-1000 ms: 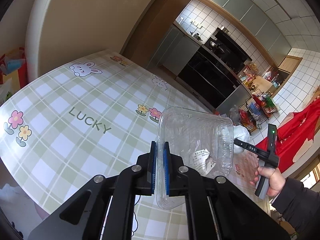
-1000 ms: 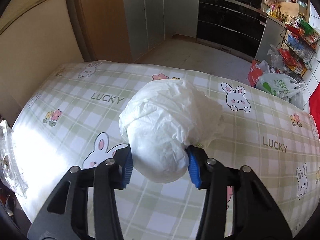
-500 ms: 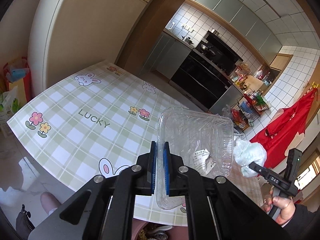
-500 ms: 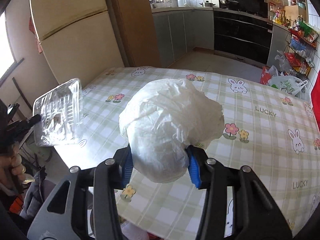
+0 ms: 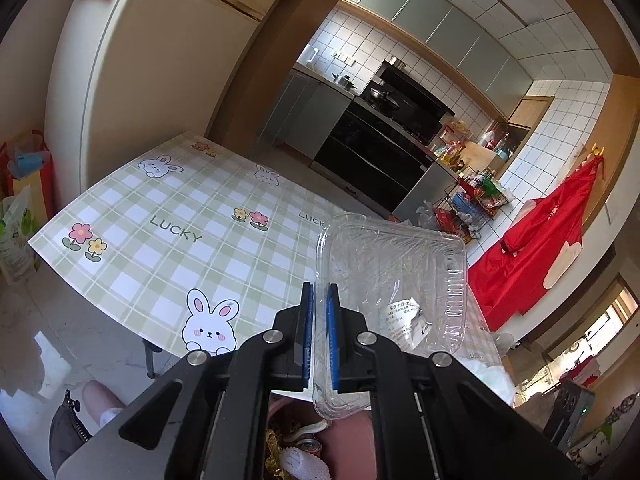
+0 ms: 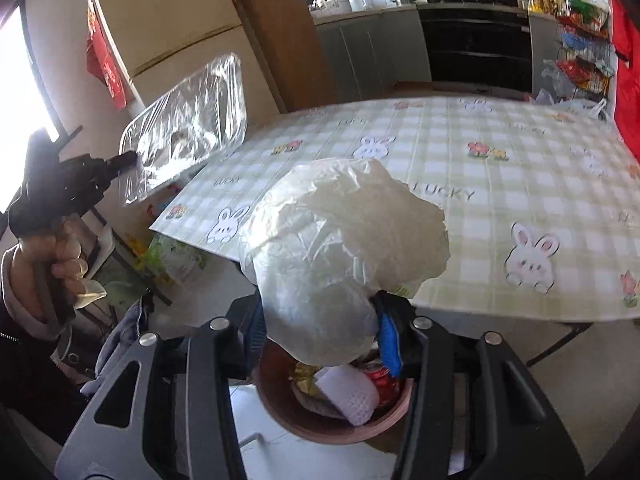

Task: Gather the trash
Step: 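Drop the white bag and the clear tray into the bucket with both tools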

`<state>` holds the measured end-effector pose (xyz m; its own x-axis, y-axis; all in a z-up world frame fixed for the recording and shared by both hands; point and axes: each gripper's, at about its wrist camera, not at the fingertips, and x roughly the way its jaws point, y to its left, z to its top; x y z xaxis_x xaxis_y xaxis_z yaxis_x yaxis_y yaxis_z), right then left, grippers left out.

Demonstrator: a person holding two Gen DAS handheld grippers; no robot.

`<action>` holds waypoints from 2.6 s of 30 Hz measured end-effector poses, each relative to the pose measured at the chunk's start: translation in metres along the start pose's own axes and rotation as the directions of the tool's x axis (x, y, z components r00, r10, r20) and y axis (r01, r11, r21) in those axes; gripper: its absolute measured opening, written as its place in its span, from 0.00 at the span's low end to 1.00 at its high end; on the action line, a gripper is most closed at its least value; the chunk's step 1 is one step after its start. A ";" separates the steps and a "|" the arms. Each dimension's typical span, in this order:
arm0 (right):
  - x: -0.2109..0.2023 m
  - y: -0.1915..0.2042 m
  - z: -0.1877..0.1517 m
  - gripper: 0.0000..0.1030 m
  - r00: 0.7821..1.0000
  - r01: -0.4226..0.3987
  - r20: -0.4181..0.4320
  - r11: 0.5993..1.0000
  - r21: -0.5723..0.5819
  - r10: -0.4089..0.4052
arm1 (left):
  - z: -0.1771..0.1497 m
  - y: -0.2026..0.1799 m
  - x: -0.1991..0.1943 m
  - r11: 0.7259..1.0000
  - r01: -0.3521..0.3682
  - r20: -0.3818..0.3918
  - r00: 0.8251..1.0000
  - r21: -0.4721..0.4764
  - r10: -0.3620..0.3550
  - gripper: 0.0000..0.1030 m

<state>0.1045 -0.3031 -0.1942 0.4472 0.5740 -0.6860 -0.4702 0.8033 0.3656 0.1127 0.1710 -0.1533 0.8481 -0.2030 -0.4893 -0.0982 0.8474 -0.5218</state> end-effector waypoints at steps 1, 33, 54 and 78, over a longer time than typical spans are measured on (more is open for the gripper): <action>0.008 0.004 -0.006 0.47 1.000 0.000 -0.028 1.000 0.008 0.001 | -0.002 0.000 -0.003 1.000 0.005 -0.002 1.000 -0.005 -0.005 0.07; -0.059 -0.032 0.046 0.93 0.978 0.119 0.155 0.981 0.151 -0.143 | -0.051 -0.032 -0.001 0.986 0.066 -0.155 0.987 0.150 -0.043 0.07; -0.098 -0.074 0.036 0.93 0.958 0.129 0.220 0.962 0.239 -0.183 | -0.111 -0.091 0.064 0.912 0.087 -0.350 0.934 0.402 0.066 0.07; -0.107 -0.042 0.057 0.94 0.940 0.256 0.191 0.955 0.148 -0.281 | -0.053 -0.134 0.027 0.852 0.044 -0.150 0.988 0.522 0.041 0.90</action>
<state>0.1203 -0.3889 -0.1003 0.6983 0.3444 -0.6275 -0.2225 0.9376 0.2671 0.1215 0.0258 -0.1339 0.7557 -0.2391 -0.6097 0.2249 0.9691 -0.1013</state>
